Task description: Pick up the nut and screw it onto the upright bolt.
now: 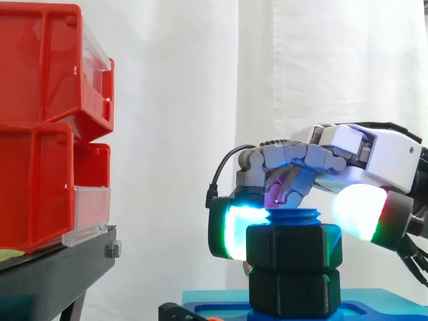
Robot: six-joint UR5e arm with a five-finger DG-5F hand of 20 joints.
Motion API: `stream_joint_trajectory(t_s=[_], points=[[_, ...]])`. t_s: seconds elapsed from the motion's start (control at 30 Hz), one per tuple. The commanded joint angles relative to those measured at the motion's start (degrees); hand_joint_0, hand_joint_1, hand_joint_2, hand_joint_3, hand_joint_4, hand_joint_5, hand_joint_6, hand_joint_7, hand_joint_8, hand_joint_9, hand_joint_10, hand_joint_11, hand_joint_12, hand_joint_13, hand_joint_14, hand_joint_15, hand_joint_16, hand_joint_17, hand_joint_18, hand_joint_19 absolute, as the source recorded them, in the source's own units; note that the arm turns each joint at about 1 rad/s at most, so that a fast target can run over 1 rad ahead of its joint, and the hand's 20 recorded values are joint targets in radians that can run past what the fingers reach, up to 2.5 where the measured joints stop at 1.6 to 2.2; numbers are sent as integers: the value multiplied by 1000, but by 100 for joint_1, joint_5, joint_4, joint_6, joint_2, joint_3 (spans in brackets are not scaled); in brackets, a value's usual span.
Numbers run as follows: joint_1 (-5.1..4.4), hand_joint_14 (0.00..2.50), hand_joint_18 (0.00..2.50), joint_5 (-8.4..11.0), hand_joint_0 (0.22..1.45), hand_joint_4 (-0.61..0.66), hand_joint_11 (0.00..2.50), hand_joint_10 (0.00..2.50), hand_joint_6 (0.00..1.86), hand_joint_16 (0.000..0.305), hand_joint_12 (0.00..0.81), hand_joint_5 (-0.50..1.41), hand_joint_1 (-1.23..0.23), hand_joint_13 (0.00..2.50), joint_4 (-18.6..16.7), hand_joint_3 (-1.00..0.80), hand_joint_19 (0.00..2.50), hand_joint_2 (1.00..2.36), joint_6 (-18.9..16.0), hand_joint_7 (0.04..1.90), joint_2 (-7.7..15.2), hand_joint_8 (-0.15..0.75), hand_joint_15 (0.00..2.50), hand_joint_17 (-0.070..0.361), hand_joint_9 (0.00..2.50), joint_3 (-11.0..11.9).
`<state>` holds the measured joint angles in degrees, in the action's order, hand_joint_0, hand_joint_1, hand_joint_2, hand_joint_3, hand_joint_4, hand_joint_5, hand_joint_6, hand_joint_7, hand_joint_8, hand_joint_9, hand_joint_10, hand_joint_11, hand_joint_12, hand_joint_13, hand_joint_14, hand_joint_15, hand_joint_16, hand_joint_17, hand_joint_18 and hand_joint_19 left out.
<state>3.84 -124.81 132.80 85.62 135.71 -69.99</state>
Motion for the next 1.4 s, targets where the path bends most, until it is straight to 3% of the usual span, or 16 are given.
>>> stream_joint_trajectory(t_s=[0.0,0.17,0.3,0.53,0.6,0.7,0.77,1.0,1.37], points=[[-6,0,830,-8,465,245,0,0,505,37,185,-9,-127,997,-70,-500,299,1000,-19,1118,-1,242,2,84,1269,-6],[-33,0,811,-8,461,248,0,0,504,39,194,-49,-124,972,-325,-500,294,1000,-230,922,-1,236,0,88,1224,12],[-59,0,771,-26,456,189,0,0,502,40,193,-86,-124,909,-307,-500,288,1000,-265,705,-1,217,0,91,1158,144],[-112,0,439,-52,459,155,0,0,501,37,199,-105,-104,628,-246,-500,140,1000,-247,578,-1,179,0,83,931,258],[-182,0,283,-8,465,154,0,0,501,36,213,-100,-98,528,-219,-500,34,1000,-239,571,-1,164,0,80,841,249],[-199,0,117,18,461,150,0,0,501,35,233,-98,-88,411,-132,-500,0,1000,-204,569,-1,161,0,79,734,214],[-235,0,45,115,459,147,0,0,501,35,239,-98,-85,384,-88,-500,0,1000,-177,573,-1,169,0,79,676,65],[-252,0,1,132,458,156,0,0,501,35,254,-87,-64,332,-88,-500,0,1000,-476,620,-1,178,0,79,586,47],[-287,0,7,159,459,201,0,0,504,34,274,-49,-60,341,27,-500,0,1000,-414,876,-1,200,0,77,579,47]])
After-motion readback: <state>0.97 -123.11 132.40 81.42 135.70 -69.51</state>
